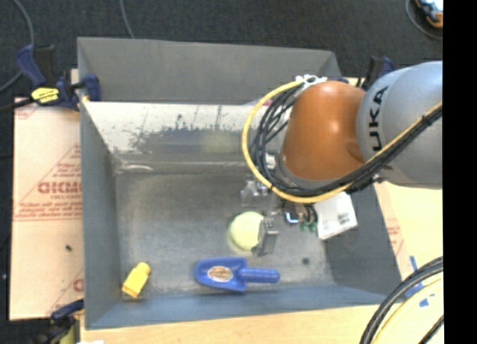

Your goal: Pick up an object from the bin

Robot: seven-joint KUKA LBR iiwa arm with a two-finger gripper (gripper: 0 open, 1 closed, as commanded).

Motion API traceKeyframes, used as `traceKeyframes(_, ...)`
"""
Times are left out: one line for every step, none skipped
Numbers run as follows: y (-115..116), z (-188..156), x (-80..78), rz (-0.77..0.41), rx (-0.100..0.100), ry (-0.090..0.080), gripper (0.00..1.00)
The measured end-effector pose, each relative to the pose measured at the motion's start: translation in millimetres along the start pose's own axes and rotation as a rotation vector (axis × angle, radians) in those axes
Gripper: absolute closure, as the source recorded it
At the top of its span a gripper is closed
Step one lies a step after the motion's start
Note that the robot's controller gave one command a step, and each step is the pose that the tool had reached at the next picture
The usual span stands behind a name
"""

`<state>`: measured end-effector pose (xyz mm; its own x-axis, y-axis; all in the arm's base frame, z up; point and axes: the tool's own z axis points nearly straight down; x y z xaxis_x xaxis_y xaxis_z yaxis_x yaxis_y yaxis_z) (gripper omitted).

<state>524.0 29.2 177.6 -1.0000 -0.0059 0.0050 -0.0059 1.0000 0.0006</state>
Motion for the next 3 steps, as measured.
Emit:
traceKeyframes(0,-4,-0.9,0.001,0.000,-0.006,0.00)
traceKeyframes(-11,78,-0.8,-0.139,0.001,-0.007,0.00)
traceKeyframes(-7,107,-6.2,-0.332,0.001,-0.009,1.00)
